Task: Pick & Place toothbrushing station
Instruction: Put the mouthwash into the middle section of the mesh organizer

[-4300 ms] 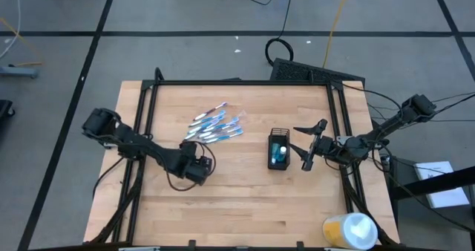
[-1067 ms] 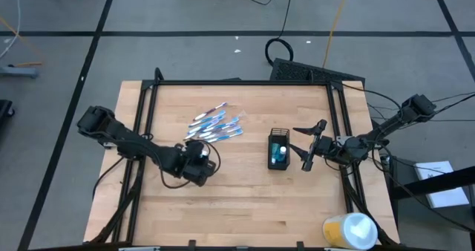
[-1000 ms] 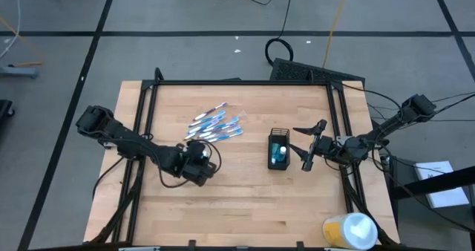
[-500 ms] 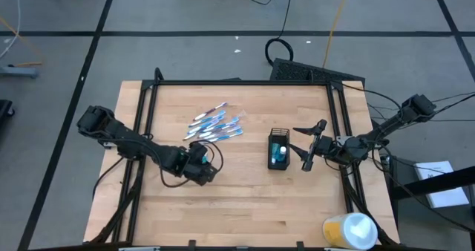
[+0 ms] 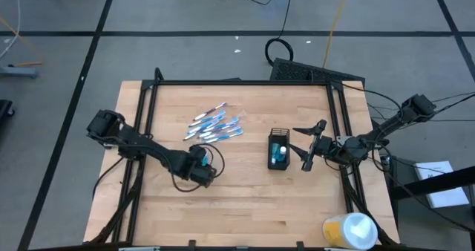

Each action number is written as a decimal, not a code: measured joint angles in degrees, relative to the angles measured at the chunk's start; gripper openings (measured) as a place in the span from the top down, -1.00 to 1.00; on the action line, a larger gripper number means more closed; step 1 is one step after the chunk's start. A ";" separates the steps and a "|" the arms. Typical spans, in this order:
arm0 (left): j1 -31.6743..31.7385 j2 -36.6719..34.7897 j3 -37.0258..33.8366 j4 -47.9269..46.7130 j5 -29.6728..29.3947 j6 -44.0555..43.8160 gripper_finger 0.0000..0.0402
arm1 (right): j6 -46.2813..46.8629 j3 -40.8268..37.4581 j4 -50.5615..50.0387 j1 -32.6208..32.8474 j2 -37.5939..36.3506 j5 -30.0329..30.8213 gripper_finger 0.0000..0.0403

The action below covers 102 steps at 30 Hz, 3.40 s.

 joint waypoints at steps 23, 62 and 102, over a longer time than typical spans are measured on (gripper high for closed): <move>3.02 5.12 0.14 2.33 4.94 1.84 0.08 | 0.44 0.00 0.22 -0.02 0.04 0.02 -0.32; 0.09 -6.98 0.06 39.33 -21.90 59.88 0.19 | 13.38 0.88 4.69 -8.34 10.00 -14.47 -0.32; 6.87 -7.09 0.09 54.98 -4.24 84.29 0.19 | 11.78 42.16 -46.15 -22.14 29.66 -45.40 -0.32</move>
